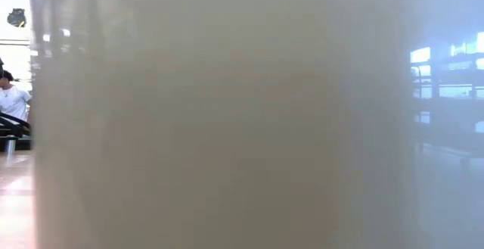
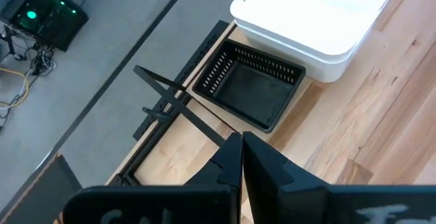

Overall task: Stack baskets on shelf by color
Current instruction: Stack the black bin on top of the right black bin on the shelf

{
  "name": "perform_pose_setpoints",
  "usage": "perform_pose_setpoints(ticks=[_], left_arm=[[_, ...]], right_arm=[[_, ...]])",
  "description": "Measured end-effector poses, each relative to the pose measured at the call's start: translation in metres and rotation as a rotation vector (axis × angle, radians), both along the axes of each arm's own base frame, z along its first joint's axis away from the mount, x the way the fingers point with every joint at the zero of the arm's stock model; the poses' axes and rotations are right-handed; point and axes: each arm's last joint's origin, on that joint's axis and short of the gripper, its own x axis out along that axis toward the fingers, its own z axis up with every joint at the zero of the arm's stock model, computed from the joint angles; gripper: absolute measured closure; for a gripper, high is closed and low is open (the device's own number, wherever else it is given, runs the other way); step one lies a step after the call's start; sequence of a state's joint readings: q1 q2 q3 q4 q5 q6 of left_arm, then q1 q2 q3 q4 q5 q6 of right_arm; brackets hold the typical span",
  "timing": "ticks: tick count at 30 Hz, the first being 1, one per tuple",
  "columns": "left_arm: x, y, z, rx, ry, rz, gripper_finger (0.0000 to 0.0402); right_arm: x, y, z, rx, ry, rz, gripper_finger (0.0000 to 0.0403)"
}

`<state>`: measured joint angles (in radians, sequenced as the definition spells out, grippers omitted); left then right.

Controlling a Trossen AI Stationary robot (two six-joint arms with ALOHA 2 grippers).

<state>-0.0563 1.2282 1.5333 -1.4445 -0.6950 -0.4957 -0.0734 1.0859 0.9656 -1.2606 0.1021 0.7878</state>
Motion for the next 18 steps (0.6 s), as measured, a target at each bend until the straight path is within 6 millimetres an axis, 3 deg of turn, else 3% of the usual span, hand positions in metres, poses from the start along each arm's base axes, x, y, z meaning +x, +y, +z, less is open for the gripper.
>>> perform_pose_setpoints(ticks=[10, 18], left_arm=[[0.0, -0.001, 0.0, -0.024, -0.002, -0.005, 0.0401], [0.001, -0.001, 0.0, -0.034, -0.006, -0.01, 0.0401]], right_arm=[[-0.007, 0.0, -0.068, 0.129, 0.055, -0.018, 0.0201], [-0.011, -0.001, -0.073, 0.132, 0.086, 0.008, 0.0202]])
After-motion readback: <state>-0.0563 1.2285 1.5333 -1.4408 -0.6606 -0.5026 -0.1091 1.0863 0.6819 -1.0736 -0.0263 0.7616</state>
